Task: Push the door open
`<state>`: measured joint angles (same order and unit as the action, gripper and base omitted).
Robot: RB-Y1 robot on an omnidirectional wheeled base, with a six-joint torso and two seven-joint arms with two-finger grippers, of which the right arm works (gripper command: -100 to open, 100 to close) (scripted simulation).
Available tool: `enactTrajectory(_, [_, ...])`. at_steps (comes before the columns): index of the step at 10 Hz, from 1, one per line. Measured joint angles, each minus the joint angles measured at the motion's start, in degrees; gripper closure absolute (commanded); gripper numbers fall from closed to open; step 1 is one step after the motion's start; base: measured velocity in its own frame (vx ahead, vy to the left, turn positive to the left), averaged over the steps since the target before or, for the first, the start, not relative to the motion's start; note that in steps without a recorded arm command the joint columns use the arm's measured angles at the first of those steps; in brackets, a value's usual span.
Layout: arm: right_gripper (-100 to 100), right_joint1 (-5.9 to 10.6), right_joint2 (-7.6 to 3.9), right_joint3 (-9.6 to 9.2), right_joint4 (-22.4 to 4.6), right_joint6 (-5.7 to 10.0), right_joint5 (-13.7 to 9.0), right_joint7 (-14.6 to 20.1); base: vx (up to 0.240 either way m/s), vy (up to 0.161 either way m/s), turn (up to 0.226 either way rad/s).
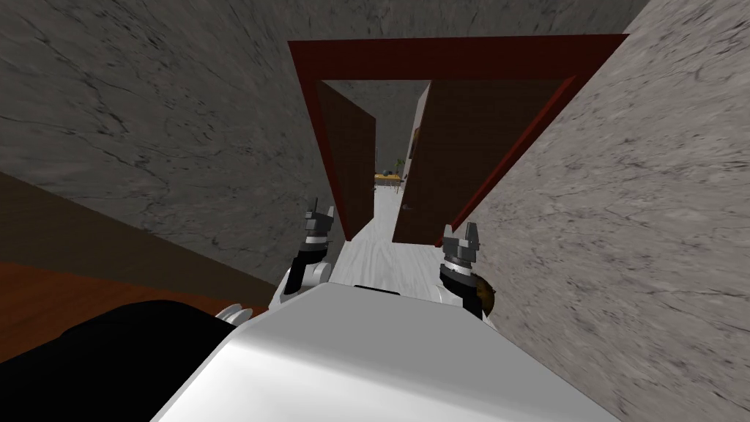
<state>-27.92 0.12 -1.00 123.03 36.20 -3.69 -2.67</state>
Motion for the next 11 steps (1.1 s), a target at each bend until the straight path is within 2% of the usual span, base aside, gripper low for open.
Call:
enactTrajectory(3, [-100, 1.54, -1.0, -0.09, -4.0, -0.07, 0.6, 0.6, 0.135, -0.029, -0.015])
enactTrajectory(5, [-100, 1.27, -1.48, -0.59, -6.2, 0.54, 1.1, 1.0, 0.108, -0.028, -0.011])
enactTrajectory(7, [-100, 2.08, -1.79, -0.85, -8.9, 1.1, 1.6, 1.3, 0.097, -0.024, -0.011])
enactTrajectory(9, [-100, 3.02, -2.32, -0.78, -11.2, 0.89, 1.8, 1.7, 0.088, -0.023, -0.011])
enactTrajectory(11, [-100, 3.27, -2.74, -1.05, -13.7, 1.46, 2.2, 2.1, 0.105, -0.041, -0.013])
